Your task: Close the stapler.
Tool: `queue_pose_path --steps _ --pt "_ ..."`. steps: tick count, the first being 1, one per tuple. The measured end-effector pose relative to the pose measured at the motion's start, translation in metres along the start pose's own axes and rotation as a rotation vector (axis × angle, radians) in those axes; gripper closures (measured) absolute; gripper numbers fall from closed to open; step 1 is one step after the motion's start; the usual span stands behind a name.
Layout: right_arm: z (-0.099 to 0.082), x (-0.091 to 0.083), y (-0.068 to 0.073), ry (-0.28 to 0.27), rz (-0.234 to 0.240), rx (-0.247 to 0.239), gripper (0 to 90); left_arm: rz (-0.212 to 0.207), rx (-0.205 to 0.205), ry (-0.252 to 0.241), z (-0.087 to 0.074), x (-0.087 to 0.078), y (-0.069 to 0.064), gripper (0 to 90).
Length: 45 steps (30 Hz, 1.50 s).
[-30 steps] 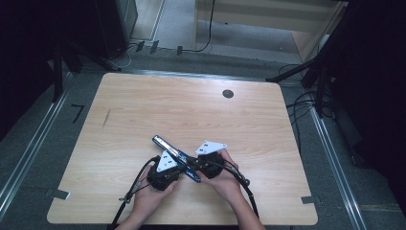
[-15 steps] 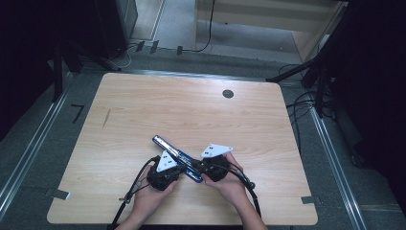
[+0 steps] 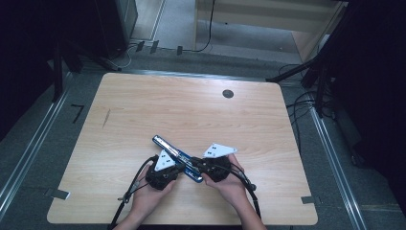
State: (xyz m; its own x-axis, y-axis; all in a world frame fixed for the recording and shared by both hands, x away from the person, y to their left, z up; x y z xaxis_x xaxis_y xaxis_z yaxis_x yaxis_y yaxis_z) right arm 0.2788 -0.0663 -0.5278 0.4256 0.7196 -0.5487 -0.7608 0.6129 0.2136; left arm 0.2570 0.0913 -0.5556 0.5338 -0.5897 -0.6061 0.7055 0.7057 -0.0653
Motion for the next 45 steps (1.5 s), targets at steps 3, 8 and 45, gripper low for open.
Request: queue_pose_path --steps 3,8,45 --pt "0.001 -0.002 -0.001 -0.013 -0.006 0.005 88.9 0.006 -0.026 -0.009 0.001 -0.004 0.005 90.0" --pt "0.004 -0.005 -0.002 -0.030 -0.018 0.020 90.0 0.025 -0.049 -0.015 0.002 -0.011 0.017 90.0" --pt "0.046 0.070 0.010 0.075 -0.017 -0.015 90.0 0.157 -0.222 0.002 -0.009 -0.018 0.077 90.0"
Point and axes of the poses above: each handheld gripper's, and its own axes: x roughly forward along the jaws, z roughly out of its top, y roughly to its left, the point moved 4 cm from there along x, roughly forward along the jaws, and after that the axes turned 4 degrees about x, right-handed, at the moved point
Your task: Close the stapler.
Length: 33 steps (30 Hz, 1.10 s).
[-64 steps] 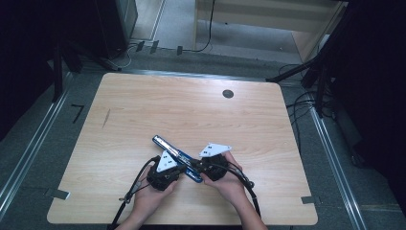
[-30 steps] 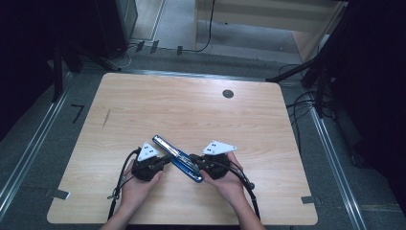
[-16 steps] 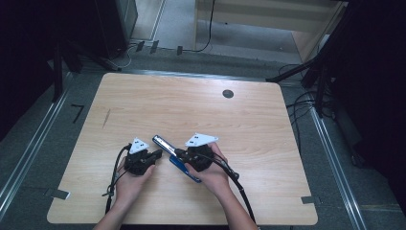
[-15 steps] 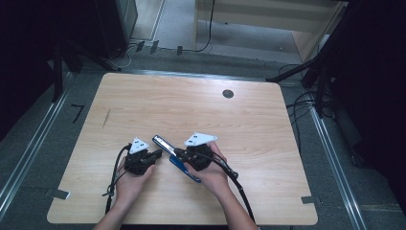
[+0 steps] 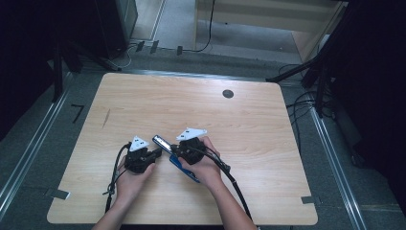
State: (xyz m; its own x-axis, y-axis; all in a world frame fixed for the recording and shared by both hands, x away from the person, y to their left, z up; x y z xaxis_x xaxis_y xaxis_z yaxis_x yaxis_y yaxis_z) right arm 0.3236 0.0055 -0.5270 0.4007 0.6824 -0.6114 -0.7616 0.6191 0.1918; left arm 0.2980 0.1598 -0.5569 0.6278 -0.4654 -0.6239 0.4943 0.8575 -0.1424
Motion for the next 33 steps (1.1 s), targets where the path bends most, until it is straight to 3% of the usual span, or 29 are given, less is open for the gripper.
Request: queue_pose_path --steps 4,10,16,33 --pt "0.0022 0.0049 0.0009 0.014 0.000 -0.011 90.0 -0.015 0.005 0.051 0.0008 0.0055 0.0004 90.0" --pt "0.0032 0.0071 0.0005 0.032 -0.008 -0.011 90.0 -0.002 -0.016 0.044 0.0018 0.0057 0.0031 90.0" --pt "0.0045 0.0079 -0.0011 0.037 -0.006 -0.007 90.0 -0.002 -0.011 0.048 0.0021 0.0062 0.0029 90.0" --pt "0.0088 0.0024 0.0017 0.003 -0.011 -0.017 90.0 -0.004 0.031 -0.022 0.0074 -0.0001 -0.0033 90.0"
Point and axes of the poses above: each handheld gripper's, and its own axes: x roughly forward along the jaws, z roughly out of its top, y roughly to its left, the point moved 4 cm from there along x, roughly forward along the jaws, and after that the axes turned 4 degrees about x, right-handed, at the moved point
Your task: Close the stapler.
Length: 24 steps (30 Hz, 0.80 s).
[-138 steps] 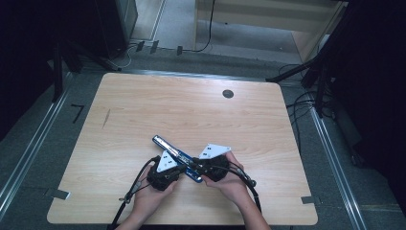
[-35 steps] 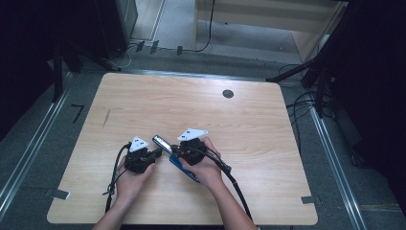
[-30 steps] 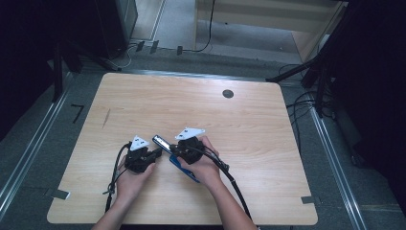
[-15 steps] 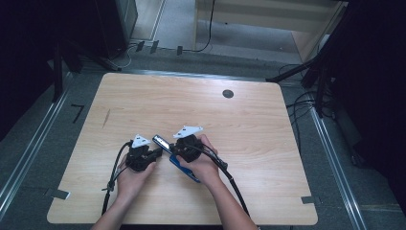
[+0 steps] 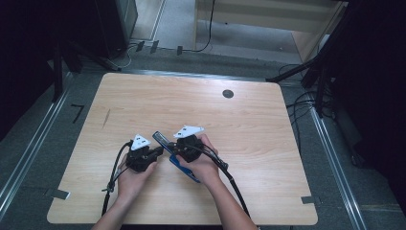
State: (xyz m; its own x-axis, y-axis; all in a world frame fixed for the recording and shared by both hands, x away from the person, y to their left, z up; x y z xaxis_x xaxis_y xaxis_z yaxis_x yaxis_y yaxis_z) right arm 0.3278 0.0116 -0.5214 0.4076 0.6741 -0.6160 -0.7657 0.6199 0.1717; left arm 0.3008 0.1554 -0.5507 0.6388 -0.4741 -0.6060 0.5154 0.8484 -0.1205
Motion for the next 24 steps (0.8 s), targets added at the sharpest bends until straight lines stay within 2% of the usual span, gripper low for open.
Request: queue_pose_path --steps 6,11,18,24 --pt "0.001 -0.001 0.000 -0.009 0.004 -0.004 90.0 -0.013 0.014 -0.017 0.001 -0.003 -0.003 90.0" --pt "0.004 -0.004 0.001 -0.024 0.010 -0.006 90.0 -0.034 0.034 -0.035 0.002 -0.004 -0.012 90.0" --pt "0.005 -0.010 0.002 -0.017 0.002 -0.021 90.0 -0.045 0.044 -0.050 0.002 -0.008 -0.017 90.0" --pt "0.004 -0.013 0.002 -0.022 0.003 -0.023 90.0 -0.059 0.073 -0.038 -0.002 -0.007 -0.027 90.0"
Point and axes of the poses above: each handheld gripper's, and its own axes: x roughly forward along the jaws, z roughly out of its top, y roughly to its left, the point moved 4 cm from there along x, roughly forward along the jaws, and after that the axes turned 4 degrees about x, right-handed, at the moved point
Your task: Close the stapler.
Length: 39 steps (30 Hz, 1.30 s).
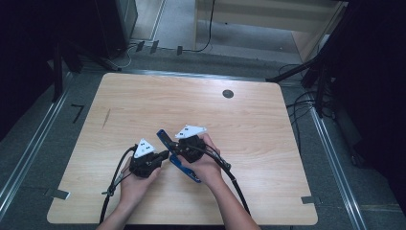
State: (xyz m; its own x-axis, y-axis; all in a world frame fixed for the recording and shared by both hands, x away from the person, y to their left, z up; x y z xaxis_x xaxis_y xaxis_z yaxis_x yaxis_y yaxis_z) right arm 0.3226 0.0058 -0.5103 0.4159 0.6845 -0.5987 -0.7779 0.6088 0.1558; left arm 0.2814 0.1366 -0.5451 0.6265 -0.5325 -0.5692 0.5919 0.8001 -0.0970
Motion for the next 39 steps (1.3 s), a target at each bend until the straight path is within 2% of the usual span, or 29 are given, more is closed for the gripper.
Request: queue_pose_path --steps 6,8,12,15,19,22,34,39 --pt "0.000 -0.003 0.000 -0.005 0.002 -0.002 90.0 -0.005 -0.002 -0.006 -0.008 0.002 -0.011 90.0" --pt "0.001 -0.004 0.000 -0.012 0.004 -0.002 90.0 0.004 0.015 -0.012 -0.010 0.002 -0.014 90.0" --pt "0.002 -0.007 0.001 -0.020 0.007 0.001 90.0 -0.017 0.004 -0.013 -0.010 0.002 -0.020 90.0" --pt "0.003 -0.009 0.001 -0.026 0.007 0.000 90.0 -0.029 0.029 -0.003 -0.011 0.004 -0.026 90.0" --pt "0.004 -0.011 0.001 -0.031 0.010 -0.001 90.0 -0.036 0.040 0.002 -0.011 0.005 -0.031 90.0" --pt "0.004 -0.013 0.002 -0.035 0.006 0.001 90.0 -0.025 0.078 0.016 -0.011 0.006 -0.035 90.0" --pt "0.003 -0.024 0.003 -0.053 -0.001 -0.007 90.0 -0.034 0.096 0.043 -0.011 0.010 -0.037 90.0" --pt "0.000 -0.029 0.002 -0.056 -0.003 -0.002 90.0 -0.034 0.118 0.058 -0.011 0.012 -0.039 90.0"
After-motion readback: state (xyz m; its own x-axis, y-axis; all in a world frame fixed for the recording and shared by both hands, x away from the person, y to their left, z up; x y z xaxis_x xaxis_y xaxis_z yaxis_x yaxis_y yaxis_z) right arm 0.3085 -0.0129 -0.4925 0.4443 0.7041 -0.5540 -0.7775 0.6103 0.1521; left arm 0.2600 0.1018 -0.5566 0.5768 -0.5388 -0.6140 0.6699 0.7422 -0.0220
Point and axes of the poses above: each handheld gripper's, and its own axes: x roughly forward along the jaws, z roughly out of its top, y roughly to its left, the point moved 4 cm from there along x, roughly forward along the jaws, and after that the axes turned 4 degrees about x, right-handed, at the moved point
